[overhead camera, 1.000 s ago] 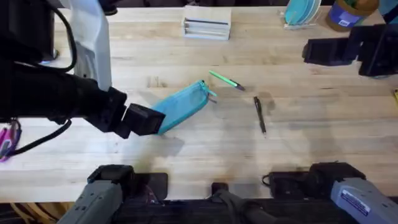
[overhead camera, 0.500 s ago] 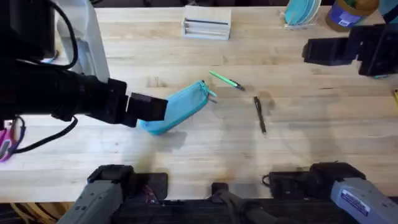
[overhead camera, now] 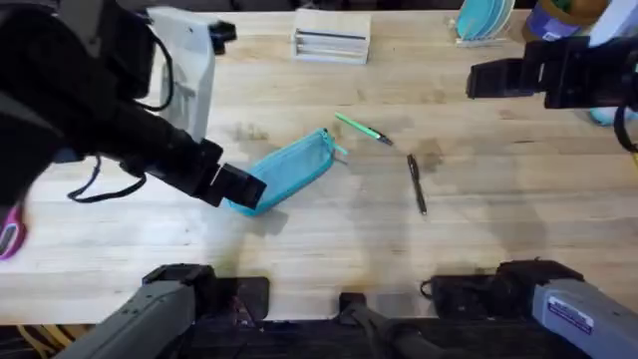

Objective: Unzip the bag, pick up the pens from the table one at a time and place them inside, then zip the bag closed.

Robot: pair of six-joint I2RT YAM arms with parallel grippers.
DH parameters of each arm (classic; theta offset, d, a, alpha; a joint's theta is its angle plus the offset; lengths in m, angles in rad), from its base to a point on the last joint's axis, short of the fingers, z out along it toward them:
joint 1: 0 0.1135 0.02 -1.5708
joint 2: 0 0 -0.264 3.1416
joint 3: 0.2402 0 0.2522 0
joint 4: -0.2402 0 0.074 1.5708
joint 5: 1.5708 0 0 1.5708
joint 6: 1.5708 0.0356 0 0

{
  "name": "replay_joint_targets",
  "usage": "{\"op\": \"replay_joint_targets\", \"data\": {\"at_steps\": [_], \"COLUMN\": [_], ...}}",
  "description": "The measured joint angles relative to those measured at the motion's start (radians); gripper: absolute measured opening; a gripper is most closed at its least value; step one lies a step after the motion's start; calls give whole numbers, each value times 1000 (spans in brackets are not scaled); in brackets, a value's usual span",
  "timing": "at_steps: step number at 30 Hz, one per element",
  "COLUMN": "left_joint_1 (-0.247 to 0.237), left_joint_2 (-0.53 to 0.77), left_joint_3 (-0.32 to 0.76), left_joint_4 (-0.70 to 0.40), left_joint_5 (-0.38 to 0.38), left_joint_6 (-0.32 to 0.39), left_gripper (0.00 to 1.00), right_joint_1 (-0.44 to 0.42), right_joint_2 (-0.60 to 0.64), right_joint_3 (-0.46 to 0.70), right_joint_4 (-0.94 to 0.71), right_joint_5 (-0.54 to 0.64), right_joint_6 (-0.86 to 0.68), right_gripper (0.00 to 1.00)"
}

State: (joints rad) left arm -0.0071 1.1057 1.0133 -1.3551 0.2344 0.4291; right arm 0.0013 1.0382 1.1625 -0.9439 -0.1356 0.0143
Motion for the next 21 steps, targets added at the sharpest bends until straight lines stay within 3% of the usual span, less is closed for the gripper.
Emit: {"op": "replay_joint_targets", "data": {"at_steps": [11, 21], "left_joint_1": [0, 0], "left_joint_2": [105, 226], "left_joint_3": [-33, -33], "left_joint_4": [65, 106], "left_joint_5": [-11, 5], "left_joint_6": [97, 119], "left_gripper": [994, 994], "right_joint_1": [0, 0], "right_joint_2": [0, 0], "right_joint_3": [0, 0], "right_joint_4": [1, 1], "right_joint_5": [0, 0], "right_joint_6": [0, 0], "right_gripper": [998, 998]}}
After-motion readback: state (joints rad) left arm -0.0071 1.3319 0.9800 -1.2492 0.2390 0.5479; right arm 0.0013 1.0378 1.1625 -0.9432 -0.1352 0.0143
